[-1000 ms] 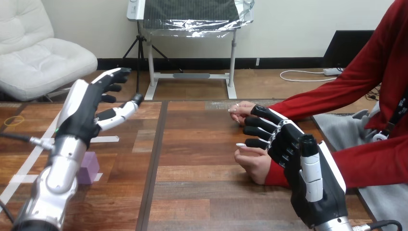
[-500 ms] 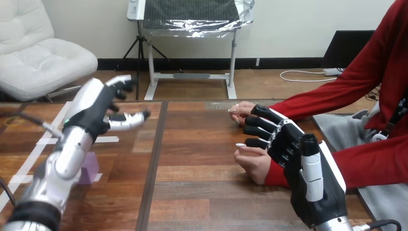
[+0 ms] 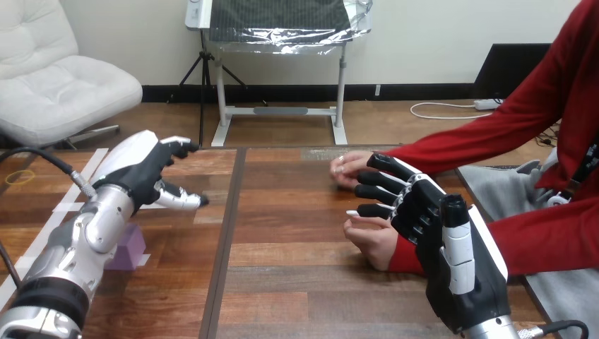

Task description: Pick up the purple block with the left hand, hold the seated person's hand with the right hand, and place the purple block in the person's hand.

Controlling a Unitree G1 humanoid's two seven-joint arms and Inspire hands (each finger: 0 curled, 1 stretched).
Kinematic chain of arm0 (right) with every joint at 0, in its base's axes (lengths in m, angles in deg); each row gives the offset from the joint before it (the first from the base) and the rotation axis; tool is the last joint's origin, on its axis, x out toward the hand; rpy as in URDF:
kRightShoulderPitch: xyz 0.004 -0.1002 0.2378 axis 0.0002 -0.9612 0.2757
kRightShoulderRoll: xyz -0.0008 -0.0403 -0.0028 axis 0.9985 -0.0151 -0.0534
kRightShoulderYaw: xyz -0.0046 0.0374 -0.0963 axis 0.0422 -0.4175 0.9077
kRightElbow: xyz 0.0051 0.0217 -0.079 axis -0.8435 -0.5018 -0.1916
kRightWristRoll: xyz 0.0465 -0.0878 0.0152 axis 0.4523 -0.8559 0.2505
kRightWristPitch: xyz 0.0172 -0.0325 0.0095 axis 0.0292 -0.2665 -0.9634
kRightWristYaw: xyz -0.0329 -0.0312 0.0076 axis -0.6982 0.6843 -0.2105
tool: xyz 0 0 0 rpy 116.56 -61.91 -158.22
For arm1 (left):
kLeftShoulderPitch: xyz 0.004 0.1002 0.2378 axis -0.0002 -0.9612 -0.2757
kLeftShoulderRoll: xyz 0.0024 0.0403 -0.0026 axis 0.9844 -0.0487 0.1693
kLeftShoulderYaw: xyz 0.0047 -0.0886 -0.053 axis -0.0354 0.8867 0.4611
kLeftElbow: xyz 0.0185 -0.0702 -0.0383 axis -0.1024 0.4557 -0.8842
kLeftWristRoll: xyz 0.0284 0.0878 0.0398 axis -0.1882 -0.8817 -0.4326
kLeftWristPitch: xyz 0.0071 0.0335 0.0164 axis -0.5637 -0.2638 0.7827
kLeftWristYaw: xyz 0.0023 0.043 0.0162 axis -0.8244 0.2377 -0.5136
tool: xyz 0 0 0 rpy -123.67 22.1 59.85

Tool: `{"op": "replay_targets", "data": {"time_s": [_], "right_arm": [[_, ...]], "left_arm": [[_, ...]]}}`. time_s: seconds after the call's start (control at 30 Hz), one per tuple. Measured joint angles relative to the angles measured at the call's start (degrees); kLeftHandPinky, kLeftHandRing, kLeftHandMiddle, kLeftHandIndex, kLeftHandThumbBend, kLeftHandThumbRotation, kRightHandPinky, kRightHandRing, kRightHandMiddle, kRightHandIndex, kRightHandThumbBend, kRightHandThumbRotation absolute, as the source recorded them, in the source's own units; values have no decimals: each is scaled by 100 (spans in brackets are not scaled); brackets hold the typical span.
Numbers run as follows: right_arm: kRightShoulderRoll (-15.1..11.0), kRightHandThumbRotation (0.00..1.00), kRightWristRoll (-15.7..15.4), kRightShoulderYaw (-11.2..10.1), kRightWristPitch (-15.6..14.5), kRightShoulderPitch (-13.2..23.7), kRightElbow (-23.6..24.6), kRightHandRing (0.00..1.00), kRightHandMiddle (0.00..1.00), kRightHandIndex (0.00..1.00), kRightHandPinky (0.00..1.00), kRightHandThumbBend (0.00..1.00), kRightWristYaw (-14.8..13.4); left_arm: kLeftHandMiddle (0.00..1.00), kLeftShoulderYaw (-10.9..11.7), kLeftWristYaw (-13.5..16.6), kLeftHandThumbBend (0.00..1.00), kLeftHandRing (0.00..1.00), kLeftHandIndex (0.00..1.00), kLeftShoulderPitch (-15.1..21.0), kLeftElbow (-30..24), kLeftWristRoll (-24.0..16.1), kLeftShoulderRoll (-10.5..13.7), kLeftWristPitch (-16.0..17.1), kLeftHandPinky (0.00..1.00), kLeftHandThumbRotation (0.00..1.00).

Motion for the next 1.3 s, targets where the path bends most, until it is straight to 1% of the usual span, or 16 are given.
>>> {"op": "replay_targets", "data": {"time_s": [0.2, 0.57, 0.8, 1.3], "right_arm": [[1, 100, 28, 2, -9, 0, 5, 76, 77, 80, 69, 79, 47], [-2, 100, 53, 3, -52, 0, 5, 76, 77, 80, 68, 79, 66], [-6, 100, 71, 1, -68, 0, 5, 76, 78, 80, 68, 79, 97], [-6, 100, 66, 1, -68, 0, 5, 75, 77, 80, 67, 80, 110]], "left_arm": [[85, -167, -79, 67, 85, 85, 150, 267, -45, 35, -171, 77, 8], [85, -270, -82, 67, 84, 85, 330, 675, -51, 112, -201, 75, 9], [86, -369, -81, 66, 85, 85, 425, 884, -74, 154, -237, 76, 10], [88, -394, -81, 63, 87, 87, 478, 1102, -74, 180, -331, 80, 11]]}}
